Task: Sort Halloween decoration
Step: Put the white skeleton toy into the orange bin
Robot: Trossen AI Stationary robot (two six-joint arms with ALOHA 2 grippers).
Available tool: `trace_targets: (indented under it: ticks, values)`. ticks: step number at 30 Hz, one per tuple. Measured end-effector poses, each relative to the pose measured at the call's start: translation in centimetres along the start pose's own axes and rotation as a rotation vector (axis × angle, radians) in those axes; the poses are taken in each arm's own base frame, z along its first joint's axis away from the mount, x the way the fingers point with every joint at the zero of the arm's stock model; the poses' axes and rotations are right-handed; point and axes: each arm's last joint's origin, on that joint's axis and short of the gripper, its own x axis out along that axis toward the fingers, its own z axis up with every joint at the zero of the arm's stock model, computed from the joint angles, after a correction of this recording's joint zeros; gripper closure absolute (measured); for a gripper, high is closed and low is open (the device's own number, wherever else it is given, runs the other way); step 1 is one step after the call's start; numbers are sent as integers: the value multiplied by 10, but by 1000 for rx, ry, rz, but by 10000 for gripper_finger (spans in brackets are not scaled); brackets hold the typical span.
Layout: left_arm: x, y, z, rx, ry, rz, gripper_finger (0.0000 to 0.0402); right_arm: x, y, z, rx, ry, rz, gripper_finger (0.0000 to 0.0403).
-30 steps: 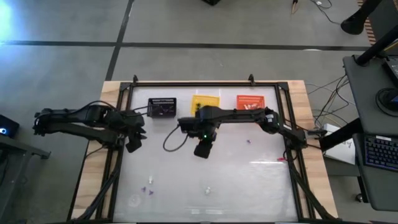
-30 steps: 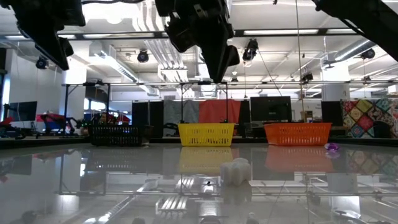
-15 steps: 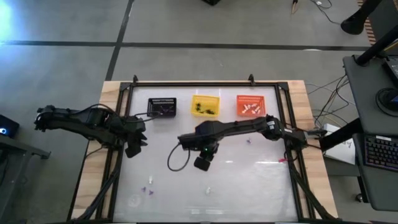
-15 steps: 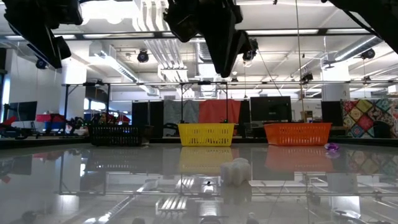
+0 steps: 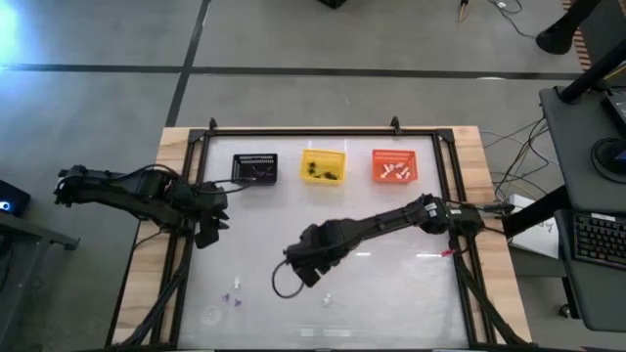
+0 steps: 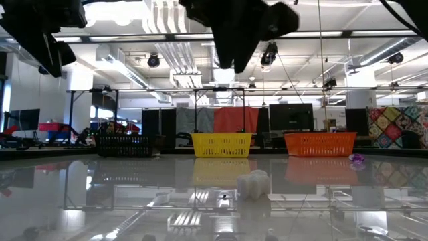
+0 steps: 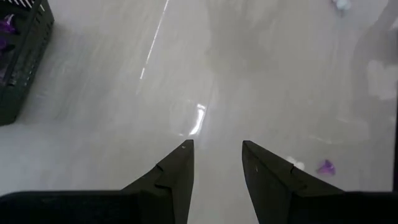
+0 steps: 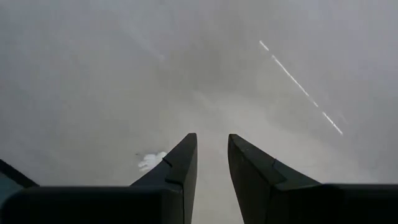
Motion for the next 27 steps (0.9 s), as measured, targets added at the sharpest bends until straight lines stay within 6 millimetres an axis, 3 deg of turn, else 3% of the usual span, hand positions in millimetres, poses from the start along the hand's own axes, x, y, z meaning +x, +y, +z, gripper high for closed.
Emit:
trace_targets:
  ticks: [7, 19, 27]
  values:
    - [-4, 2, -4, 121, -4, 0, 283, 9, 15, -25, 156, -55, -2, 321]
    - [-14, 4, -9, 107, -61, -22, 283, 42, 35, -56, 299, -58, 63, 320]
    - [-17, 6, -14, 130, -54, -20, 283, 61, 40, -71, 402, -46, 91, 274]
